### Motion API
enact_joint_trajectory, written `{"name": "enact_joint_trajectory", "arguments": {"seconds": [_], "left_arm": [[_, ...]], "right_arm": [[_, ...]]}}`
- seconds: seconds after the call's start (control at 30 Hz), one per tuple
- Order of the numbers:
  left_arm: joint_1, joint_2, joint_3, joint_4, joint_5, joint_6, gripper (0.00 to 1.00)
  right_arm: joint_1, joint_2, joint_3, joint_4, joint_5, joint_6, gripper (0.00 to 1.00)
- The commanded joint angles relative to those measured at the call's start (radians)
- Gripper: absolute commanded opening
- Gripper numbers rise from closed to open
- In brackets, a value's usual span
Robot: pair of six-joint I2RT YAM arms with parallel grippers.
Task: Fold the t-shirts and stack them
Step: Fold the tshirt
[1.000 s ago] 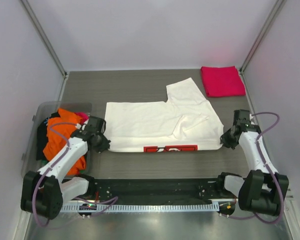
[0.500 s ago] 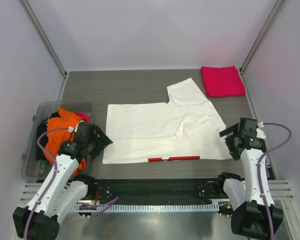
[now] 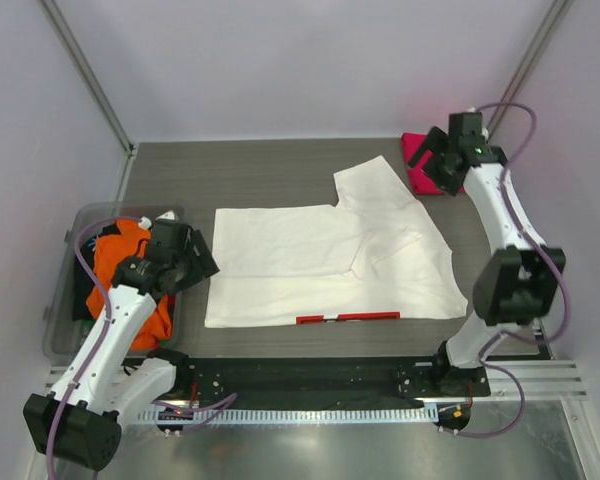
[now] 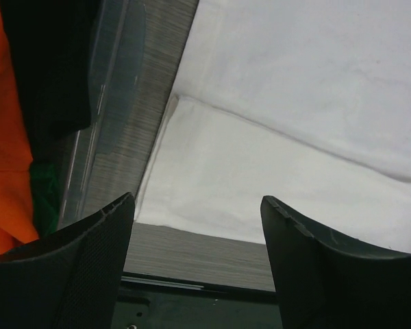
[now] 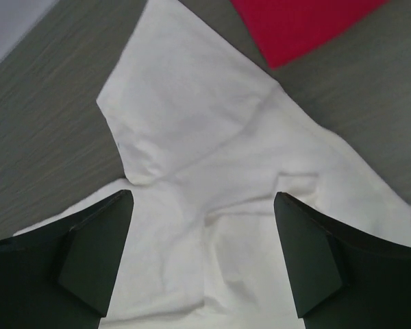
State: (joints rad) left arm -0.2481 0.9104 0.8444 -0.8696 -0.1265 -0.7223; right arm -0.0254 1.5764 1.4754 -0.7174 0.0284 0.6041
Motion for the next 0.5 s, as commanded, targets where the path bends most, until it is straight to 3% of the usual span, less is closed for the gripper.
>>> {"name": "enact_joint_trajectory", "arguments": {"seconds": [0.0,0.07,0.27,0.4,0.47], "left_arm": [[0.003,0.015,0.077,-0.029,-0.054,0.122,0.75],[0.004,0.016,0.050,-0.002,-0.107,0.130,0.77],[0.006,0.021,0.030,0.044,-0.054,0.126,0.75],[0.007,0.012,0.024,0.047,-0.059,0.116,0.75],[0.007,0.007,0.022,0.049,-0.062,0.116,0.75]], "right_arm": [[0.074,0.216,0.286,-0.039,-0.016,-0.164,0.90],[0.084,0.368,0.420,-0.015,-0.076,-0.179,0.90],[0.108,0.741,0.805,0.022,-0.124,-0.227,0.85],[0.116,0.884,0.957,0.058,-0.065,-0.239,0.84],[0.120,0.910,0.958,0.116,-0.042,-0.227,0.84]]}}
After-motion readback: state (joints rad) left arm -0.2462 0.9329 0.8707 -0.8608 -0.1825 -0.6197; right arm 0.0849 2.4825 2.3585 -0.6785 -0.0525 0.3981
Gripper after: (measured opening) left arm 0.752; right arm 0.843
